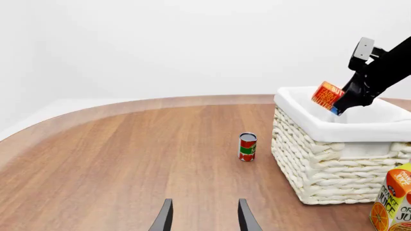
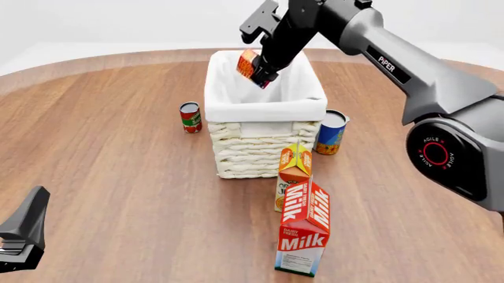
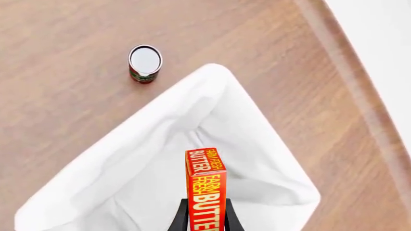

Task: Pick up the butter and put it in the basket.

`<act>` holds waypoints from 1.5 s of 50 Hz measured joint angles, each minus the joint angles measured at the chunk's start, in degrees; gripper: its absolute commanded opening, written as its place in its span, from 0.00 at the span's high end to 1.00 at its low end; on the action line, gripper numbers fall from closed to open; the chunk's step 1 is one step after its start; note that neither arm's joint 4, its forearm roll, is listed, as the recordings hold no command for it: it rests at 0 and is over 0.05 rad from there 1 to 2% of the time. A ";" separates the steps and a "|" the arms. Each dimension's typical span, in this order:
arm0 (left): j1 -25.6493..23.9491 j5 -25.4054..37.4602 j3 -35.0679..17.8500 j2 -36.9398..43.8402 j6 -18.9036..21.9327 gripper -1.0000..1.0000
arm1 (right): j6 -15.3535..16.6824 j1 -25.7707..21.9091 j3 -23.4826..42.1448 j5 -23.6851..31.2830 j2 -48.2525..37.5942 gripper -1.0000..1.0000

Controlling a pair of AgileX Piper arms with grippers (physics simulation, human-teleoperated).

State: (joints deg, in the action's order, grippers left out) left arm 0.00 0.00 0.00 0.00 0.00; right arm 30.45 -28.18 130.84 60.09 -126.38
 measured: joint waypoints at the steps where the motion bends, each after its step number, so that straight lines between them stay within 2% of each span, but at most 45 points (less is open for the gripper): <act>1: 0.00 0.00 0.00 0.00 0.00 0.00 | -0.02 -0.04 -0.12 -0.06 0.03 1.00; 26: 0.00 0.00 0.00 0.00 0.00 0.00 | 0.30 -0.42 -0.69 -0.39 -0.53 1.00; 27: 0.00 0.00 0.00 0.00 0.00 0.00 | 0.36 -0.33 -0.42 -0.28 -0.71 0.00; 42: 0.00 0.00 0.00 0.00 0.00 0.00 | 0.83 0.69 2.91 0.36 -1.65 0.00; 58: 0.00 0.00 0.00 0.00 0.00 0.00 | 0.95 0.78 2.58 0.03 -1.26 0.00; 65: 0.00 0.00 0.00 0.00 0.00 0.00 | -0.97 -0.61 -2.25 -3.74 2.20 0.00; 75: 0.00 0.00 0.00 0.00 0.00 0.00 | -6.66 -4.19 -13.42 -12.22 10.36 0.00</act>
State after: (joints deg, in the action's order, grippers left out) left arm 0.00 0.00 0.00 0.00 0.00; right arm 23.79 -32.37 117.43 47.87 -116.02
